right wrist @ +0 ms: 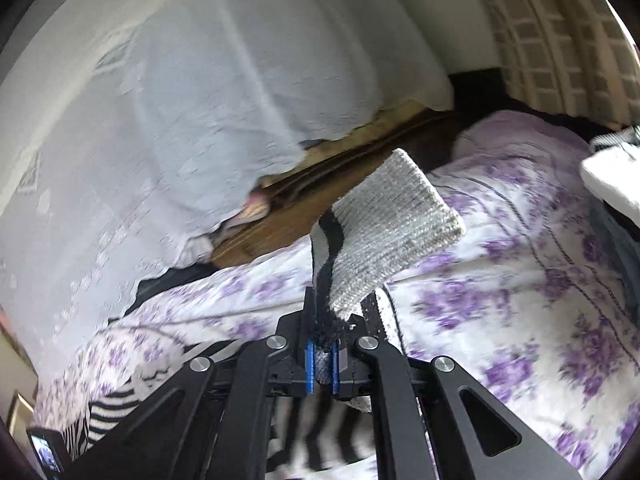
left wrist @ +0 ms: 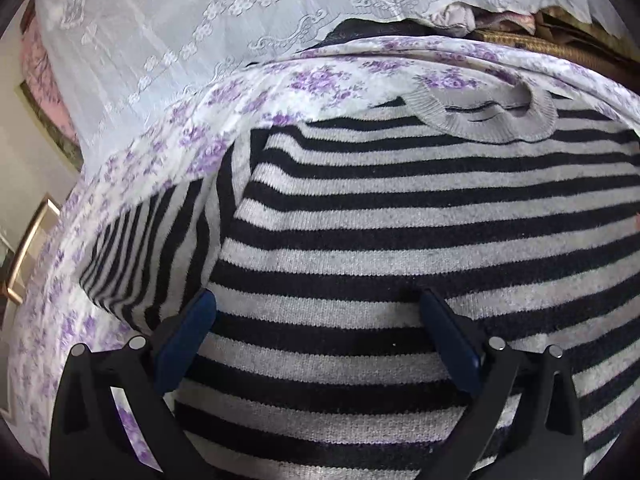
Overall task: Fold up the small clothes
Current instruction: 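Grasp the grey sleeve cuff with the right tool and lift it, then fold the held sleeve across the sweater body and open the right tool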
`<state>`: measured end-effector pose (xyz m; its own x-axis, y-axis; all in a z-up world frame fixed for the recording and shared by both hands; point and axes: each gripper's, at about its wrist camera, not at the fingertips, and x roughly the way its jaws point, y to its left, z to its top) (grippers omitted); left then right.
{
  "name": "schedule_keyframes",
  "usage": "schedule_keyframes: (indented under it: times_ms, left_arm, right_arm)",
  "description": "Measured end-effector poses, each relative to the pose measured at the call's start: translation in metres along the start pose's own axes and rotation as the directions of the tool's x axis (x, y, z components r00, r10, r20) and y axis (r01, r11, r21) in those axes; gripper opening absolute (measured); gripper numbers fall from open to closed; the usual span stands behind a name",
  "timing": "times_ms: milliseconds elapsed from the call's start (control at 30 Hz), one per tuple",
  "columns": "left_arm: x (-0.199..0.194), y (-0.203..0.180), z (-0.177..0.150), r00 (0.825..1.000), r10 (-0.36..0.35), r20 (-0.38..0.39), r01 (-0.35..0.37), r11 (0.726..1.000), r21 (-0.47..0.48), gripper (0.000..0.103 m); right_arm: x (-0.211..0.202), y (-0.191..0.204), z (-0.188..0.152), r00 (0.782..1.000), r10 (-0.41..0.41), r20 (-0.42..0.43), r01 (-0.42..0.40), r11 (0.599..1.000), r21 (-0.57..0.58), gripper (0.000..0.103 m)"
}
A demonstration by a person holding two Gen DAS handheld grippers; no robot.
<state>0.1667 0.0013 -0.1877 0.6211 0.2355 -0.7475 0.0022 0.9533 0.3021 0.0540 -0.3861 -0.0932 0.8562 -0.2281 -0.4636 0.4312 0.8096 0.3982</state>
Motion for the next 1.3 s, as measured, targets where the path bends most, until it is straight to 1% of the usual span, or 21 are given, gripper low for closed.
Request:
schedule_keyframes:
  times_ms: [67,167,267,333,367,400,433,467,500,533,667,767,1033,1133,1200,1233,1267,1300]
  left_arm:
    - [-0.009,0.006,0.002,1.000,-0.017,0.016,0.016,1.000,0.017,0.099]
    - [-0.013,0.026,0.009,0.999,-0.036,0.034,0.036,0.999,0.008,0.099]
    - [-0.002,0.053,0.007,0.999,-0.022,0.036,0.022,1.000,0.001,0.099]
    - [0.015,0.076,-0.001,1.000,-0.011,0.026,0.011,1.000,-0.026,0.099]
    - [0.021,0.084,-0.004,0.999,-0.036,0.003,0.036,0.998,-0.059,0.099]
    - [0.033,0.099,-0.002,0.989,-0.140,-0.044,0.132,0.980,-0.151,0.099]
    - [0.036,0.106,0.000,0.983,-0.175,-0.053,0.162,0.967,-0.196,0.099]
    - [0.036,0.112,0.001,0.980,-0.193,-0.045,0.178,0.956,-0.231,0.099]
    - [0.036,0.115,0.002,0.982,-0.188,-0.033,0.174,0.953,-0.246,0.099]
    - [0.036,0.113,0.002,0.983,-0.179,-0.036,0.165,0.957,-0.240,0.099]
    - [0.034,0.096,0.004,0.992,-0.121,-0.031,0.114,0.978,-0.175,0.099]
    - [0.033,0.091,0.003,0.995,-0.102,-0.025,0.097,0.984,-0.150,0.099]
    - [0.033,0.091,0.001,0.994,-0.100,-0.030,0.095,0.984,-0.151,0.099]
    - [0.034,0.090,0.002,0.995,-0.096,-0.030,0.091,0.985,-0.145,0.099]
    - [0.034,0.090,0.002,0.995,-0.096,-0.031,0.091,0.986,-0.142,0.099]
    - [0.034,0.089,0.002,0.995,-0.096,-0.032,0.090,0.986,-0.141,0.099]
    - [0.034,0.089,0.002,0.995,-0.096,-0.032,0.090,0.986,-0.139,0.099]
    - [0.034,0.089,0.002,0.995,-0.096,-0.032,0.090,0.986,-0.139,0.099]
  right_arm:
    - [-0.002,0.017,-0.002,1.000,0.018,-0.007,-0.018,1.000,-0.022,0.007]
    - [0.001,0.045,-0.003,0.998,0.047,-0.029,-0.048,0.998,-0.043,0.007]
    - [-0.001,0.073,-0.007,0.997,0.064,-0.035,-0.066,0.995,-0.079,0.007]
    - [-0.004,0.091,-0.010,0.996,0.077,-0.032,-0.080,0.991,-0.103,0.007]
    - [-0.006,0.101,-0.012,0.996,0.086,-0.030,-0.089,0.990,-0.113,0.007]
    - [-0.007,0.110,-0.014,0.995,0.097,-0.030,-0.100,0.988,-0.121,0.007]
    - [-0.008,0.117,-0.016,0.994,0.102,-0.030,-0.105,0.987,-0.125,0.007]
    - [-0.009,0.126,-0.020,0.993,0.111,-0.031,-0.114,0.985,-0.128,0.007]
    - [-0.009,0.133,-0.023,0.992,0.122,-0.036,-0.125,0.983,-0.131,0.007]
    - [-0.009,0.140,-0.027,0.990,0.133,-0.044,-0.138,0.981,-0.134,0.007]
    - [-0.004,0.171,-0.046,0.983,0.166,-0.078,-0.177,0.970,-0.165,0.007]
    - [0.004,0.191,-0.063,0.976,0.181,-0.121,-0.201,0.962,-0.183,0.007]
    - [0.039,0.211,-0.118,0.958,0.133,-0.252,-0.203,0.940,-0.275,0.007]
    - [0.053,0.220,-0.139,0.939,0.098,-0.331,-0.215,0.915,-0.341,0.010]
    - [0.061,0.225,-0.153,0.914,0.081,-0.398,-0.242,0.895,-0.374,0.018]
    - [0.061,0.227,-0.157,0.906,0.080,-0.416,-0.255,0.887,-0.385,0.033]
    - [0.059,0.232,-0.162,0.892,0.089,-0.443,-0.287,0.868,-0.404,0.046]
    - [0.056,0.236,-0.165,0.888,0.093,-0.451,-0.306,0.850,-0.428,0.047]
